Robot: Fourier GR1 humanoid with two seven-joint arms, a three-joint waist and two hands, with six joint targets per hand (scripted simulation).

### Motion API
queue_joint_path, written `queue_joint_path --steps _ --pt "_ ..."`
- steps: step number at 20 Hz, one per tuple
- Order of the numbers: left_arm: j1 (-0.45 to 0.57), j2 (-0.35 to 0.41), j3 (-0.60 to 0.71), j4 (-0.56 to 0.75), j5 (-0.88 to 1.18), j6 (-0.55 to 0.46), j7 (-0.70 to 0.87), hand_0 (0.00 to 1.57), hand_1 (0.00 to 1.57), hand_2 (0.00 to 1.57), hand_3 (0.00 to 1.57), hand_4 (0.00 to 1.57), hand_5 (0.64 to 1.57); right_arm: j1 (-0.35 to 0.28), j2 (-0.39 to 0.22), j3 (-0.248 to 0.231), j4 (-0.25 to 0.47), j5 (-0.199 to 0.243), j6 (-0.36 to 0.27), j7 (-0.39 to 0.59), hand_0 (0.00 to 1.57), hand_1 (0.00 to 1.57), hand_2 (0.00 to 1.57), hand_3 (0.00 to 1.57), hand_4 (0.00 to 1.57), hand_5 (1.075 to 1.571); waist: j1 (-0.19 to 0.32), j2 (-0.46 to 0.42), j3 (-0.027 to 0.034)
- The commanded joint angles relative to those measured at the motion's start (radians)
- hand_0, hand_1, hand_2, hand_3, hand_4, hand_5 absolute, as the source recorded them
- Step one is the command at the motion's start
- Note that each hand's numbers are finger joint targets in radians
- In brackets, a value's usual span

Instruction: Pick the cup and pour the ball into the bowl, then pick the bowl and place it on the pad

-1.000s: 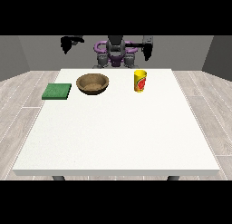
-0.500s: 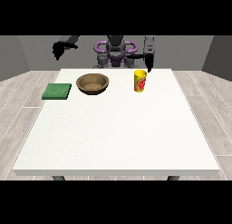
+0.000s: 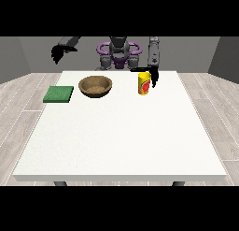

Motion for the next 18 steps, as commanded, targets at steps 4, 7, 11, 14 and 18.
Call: queue_joint_path --steps 4,7,11,14,18 --pt "-0.032 -0.031 0.040 0.205 -0.042 0.116 -0.189 1.00 1.00 1.20 1.00 0.76 1.539 -0.023 -0.071 -0.054 -0.025 -0.082 0.087 0.010 0.00 0.00 0.00 0.00 0.23 1.567 -0.078 0.093 -0.0006" --pt "-0.058 -0.045 0.027 0.241 -0.099 0.219 -0.225 1.31 1.31 1.57 1.57 1.17 1.556 -0.056 -0.109 -0.102 0.019 -0.116 0.106 0.004 0.00 0.00 0.00 0.00 0.22 1.569 -0.076 0.109 -0.0004" --pt "-0.116 0.003 -0.012 0.248 -0.162 0.259 -0.068 1.30 1.30 1.57 1.57 1.21 1.556 -0.071 -0.141 -0.128 0.083 -0.147 0.108 0.080 0.00 0.00 0.00 0.00 0.34 1.569 -0.033 0.008 0.0002" --pt "-0.137 0.014 -0.052 0.251 -0.245 0.351 -0.017 1.30 1.30 1.57 1.57 1.23 1.555 -0.047 -0.129 -0.111 0.091 -0.137 0.119 0.082 0.00 0.00 0.00 0.00 0.38 1.571 -0.048 -0.032 0.0006" --pt "-0.208 0.053 -0.160 0.269 -0.422 0.442 0.196 1.32 1.32 1.57 1.57 1.23 1.552 -0.100 -0.197 -0.123 0.109 -0.174 0.096 0.225 0.00 0.00 0.00 0.00 0.49 1.571 -0.037 -0.141 0.0015"
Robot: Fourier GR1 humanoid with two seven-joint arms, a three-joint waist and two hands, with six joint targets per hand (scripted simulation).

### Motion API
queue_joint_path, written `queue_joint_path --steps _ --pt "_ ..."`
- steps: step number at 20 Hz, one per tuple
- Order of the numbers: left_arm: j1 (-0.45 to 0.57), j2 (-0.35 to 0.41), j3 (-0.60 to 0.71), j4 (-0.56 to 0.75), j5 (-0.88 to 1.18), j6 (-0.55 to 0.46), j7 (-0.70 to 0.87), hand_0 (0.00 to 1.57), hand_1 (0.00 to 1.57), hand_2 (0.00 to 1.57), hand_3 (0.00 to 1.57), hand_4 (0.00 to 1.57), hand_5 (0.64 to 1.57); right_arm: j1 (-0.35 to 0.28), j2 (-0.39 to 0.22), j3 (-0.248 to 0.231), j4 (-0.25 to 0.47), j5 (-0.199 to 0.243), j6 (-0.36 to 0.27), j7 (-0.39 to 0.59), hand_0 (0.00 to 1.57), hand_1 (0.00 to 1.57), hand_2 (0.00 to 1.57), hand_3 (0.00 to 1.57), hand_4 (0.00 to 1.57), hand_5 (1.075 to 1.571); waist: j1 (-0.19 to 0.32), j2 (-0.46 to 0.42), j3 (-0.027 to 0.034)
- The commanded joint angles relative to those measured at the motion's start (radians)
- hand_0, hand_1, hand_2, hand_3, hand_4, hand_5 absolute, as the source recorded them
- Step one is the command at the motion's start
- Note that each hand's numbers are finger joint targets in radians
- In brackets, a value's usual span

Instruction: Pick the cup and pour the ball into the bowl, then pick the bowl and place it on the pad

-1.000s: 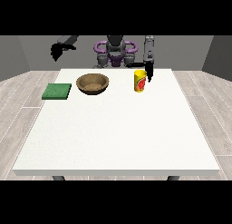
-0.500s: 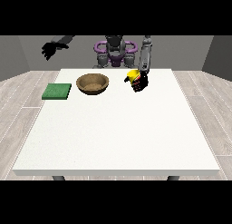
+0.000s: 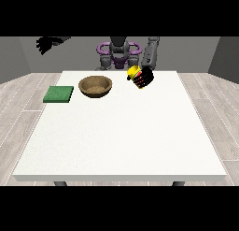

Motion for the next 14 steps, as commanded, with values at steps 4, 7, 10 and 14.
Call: queue_joint_path --steps 4,7,10,14 --pt "-0.173 0.078 -0.181 0.096 -0.345 0.171 0.302 1.31 1.31 1.57 1.57 1.24 1.561 -0.097 -0.018 0.011 0.044 0.026 -0.060 0.059 0.00 0.00 0.00 0.00 0.58 1.568 0.025 -0.023 0.0031" --pt "-0.231 0.078 -0.262 0.176 -0.505 0.189 0.491 1.27 1.27 1.57 1.54 1.17 1.564 -0.090 0.000 0.042 0.045 0.038 -0.075 0.106 0.00 0.00 0.00 0.00 0.61 1.566 0.013 -0.098 0.0028" --pt "-0.326 0.014 -0.331 0.207 -0.616 0.121 0.675 1.27 1.27 1.57 1.54 1.17 1.564 -0.065 0.011 0.023 0.128 0.064 -0.078 0.053 0.00 0.00 0.00 0.00 0.64 1.565 0.046 -0.127 0.0019" --pt "-0.385 -0.001 -0.419 0.270 -0.779 0.067 0.834 1.17 1.17 1.57 1.35 1.06 1.569 -0.071 -0.010 0.010 0.165 0.053 -0.076 0.086 0.00 0.00 0.00 0.00 0.64 1.564 0.077 -0.168 0.0009"
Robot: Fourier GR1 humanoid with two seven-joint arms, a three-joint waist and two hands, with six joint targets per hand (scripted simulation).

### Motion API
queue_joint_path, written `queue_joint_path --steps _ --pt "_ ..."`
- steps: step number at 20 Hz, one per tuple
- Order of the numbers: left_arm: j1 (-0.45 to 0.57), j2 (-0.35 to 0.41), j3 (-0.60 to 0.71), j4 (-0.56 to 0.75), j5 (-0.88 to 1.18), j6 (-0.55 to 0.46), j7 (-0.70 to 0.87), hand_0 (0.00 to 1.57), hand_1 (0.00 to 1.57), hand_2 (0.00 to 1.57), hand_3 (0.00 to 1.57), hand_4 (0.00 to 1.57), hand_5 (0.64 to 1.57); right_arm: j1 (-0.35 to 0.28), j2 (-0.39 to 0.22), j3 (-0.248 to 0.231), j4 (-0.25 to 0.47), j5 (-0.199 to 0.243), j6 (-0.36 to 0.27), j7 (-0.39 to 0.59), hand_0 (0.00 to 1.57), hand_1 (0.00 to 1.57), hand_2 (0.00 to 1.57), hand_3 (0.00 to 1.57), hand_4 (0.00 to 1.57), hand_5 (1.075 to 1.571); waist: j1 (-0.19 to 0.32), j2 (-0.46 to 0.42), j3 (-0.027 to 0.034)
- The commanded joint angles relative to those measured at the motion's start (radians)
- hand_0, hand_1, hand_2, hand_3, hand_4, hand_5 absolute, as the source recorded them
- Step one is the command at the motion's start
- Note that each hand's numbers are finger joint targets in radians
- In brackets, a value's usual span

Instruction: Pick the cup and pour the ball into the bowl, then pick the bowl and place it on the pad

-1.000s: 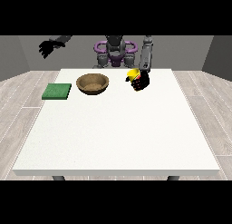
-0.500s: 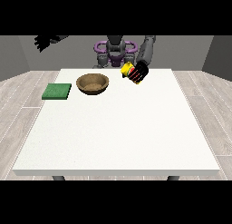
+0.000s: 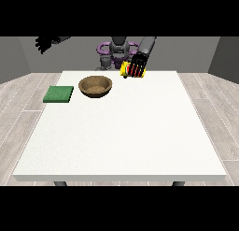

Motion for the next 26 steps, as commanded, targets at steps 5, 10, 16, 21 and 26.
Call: queue_joint_path --steps 5,10,16,21,26 --pt "-0.141 -0.094 -0.178 -0.004 -0.215 -0.197 0.366 0.79 0.79 1.57 1.25 1.06 1.569 -0.022 0.012 0.001 0.117 0.044 0.002 -0.069 0.00 0.00 0.00 0.00 0.65 1.564 0.024 -0.024 -0.0020" --pt "-0.137 -0.096 -0.264 -0.036 -0.301 -0.275 0.514 0.67 0.67 1.57 1.20 0.87 1.571 -0.073 -0.005 0.010 0.106 0.015 0.030 -0.017 0.00 0.00 0.00 0.00 0.66 1.562 -0.032 -0.017 -0.0030" --pt "-0.163 -0.096 -0.435 -0.192 -0.310 -0.546 0.576 0.00 0.00 1.05 1.37 0.75 1.569 -0.119 -0.018 0.016 0.191 0.041 0.042 -0.041 0.00 0.00 0.00 0.00 0.67 1.560 -0.052 -0.034 -0.0022" --pt "-0.162 -0.096 -0.409 -0.229 -0.322 -0.620 0.502 0.00 0.00 1.22 1.50 0.90 1.571 -0.108 0.067 0.062 0.130 0.086 -0.058 -0.035 0.00 0.00 0.00 0.00 0.71 1.565 -0.017 -0.040 -0.0034" --pt "-0.062 -0.032 -0.293 -0.342 -0.230 -0.373 0.469 0.00 0.00 1.57 1.17 1.03 1.563 -0.114 -0.023 -0.012 0.187 0.033 0.004 -0.034 0.00 0.00 0.00 0.00 0.70 1.570 0.065 0.027 -0.0041"
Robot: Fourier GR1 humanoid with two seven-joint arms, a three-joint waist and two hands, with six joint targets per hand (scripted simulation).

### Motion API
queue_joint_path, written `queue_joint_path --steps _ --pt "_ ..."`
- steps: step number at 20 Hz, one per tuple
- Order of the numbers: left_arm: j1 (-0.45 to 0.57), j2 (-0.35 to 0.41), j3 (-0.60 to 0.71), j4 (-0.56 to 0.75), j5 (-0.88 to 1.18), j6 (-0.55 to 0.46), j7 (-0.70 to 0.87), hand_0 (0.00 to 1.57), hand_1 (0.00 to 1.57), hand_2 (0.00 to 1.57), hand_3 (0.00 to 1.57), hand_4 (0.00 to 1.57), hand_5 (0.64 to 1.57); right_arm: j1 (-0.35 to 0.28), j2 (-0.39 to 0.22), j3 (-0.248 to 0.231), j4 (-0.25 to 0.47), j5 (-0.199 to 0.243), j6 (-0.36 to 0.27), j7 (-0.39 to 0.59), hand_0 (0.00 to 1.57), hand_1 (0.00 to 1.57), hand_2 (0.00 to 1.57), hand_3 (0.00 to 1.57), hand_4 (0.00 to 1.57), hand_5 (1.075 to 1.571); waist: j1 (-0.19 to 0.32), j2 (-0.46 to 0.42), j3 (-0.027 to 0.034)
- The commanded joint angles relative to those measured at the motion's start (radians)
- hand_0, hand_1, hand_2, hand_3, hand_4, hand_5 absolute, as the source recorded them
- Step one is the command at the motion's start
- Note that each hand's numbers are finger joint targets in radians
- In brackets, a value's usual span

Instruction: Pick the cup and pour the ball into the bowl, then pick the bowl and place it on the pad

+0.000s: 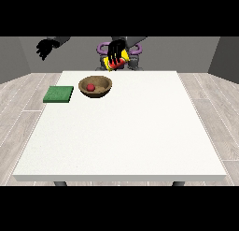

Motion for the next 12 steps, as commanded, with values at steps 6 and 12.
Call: queue_joint_path --steps 6,12 --pt "0.203 0.006 0.270 -0.240 0.373 0.343 -0.243 1.10 1.10 1.30 0.99 1.27 1.570 0.007 0.030 -0.015 -0.005 -0.013 -0.049 0.012 0.00 0.00 0.00 0.00 0.72 1.570 0.122 0.110 -0.0083" --pt "0.178 -0.029 0.486 -0.529 0.873 0.332 -0.333 0.00 0.00 0.00 0.00 0.41 1.497 0.006 0.078 0.004 -0.010 -0.003 -0.074 -0.001 0.00 0.00 0.00 0.00 0.70 1.570 0.139 0.158 -0.0197"
